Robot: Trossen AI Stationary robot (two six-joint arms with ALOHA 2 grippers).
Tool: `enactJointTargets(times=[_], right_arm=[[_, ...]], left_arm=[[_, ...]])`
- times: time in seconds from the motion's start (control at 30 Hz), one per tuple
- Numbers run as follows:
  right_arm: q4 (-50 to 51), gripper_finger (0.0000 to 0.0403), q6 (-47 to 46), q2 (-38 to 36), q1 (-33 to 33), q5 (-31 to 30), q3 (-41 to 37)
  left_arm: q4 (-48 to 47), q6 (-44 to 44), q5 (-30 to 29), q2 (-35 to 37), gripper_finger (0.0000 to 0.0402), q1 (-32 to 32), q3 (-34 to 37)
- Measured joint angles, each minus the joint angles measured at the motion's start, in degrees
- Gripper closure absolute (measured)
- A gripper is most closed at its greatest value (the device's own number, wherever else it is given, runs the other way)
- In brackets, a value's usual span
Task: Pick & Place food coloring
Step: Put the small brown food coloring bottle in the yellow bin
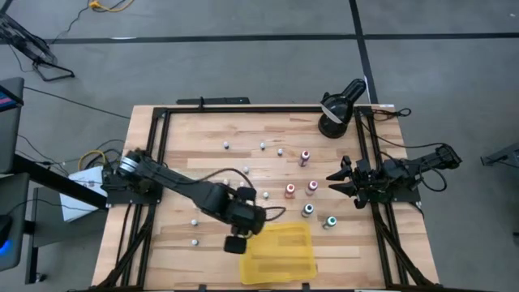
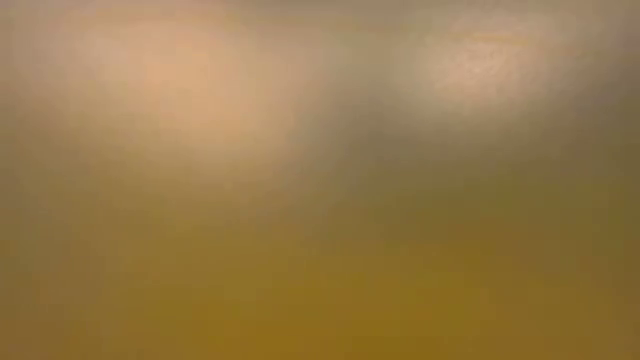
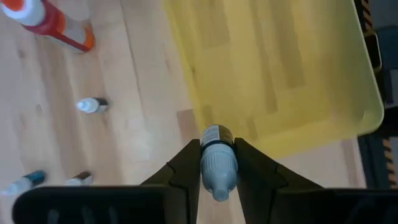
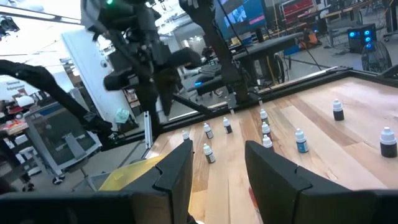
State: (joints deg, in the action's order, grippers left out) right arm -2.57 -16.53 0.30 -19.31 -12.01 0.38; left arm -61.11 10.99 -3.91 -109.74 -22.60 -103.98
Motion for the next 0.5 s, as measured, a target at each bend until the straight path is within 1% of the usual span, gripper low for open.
enactJointTargets(times=[0.1,0.23,0.37,0.5], right_arm=[[-0.02,0.0264,0.0,0.0,0.02,0.0,0.0],[-0.01,0.0266,0.0,0.01,0.0,0.0,0.0],[-0.02,0.0265,0.0,0.0,0.0,0.0,0.0],[-0.01,0.0264,0.0,0.02,0.0,0.0,0.0]], left_arm=[[0.67,2.86,0.01,-3.23,0.0332,-0.86,-2.03],[0.52,6.16,0.08,-7.09,0.0332,-1.95,-2.43],[0.53,6.45,0.06,-9.82,0.033,-2.92,-2.43],[0.56,4.5,-0.89,-11.89,0.0332,-3.27,-2.43]])
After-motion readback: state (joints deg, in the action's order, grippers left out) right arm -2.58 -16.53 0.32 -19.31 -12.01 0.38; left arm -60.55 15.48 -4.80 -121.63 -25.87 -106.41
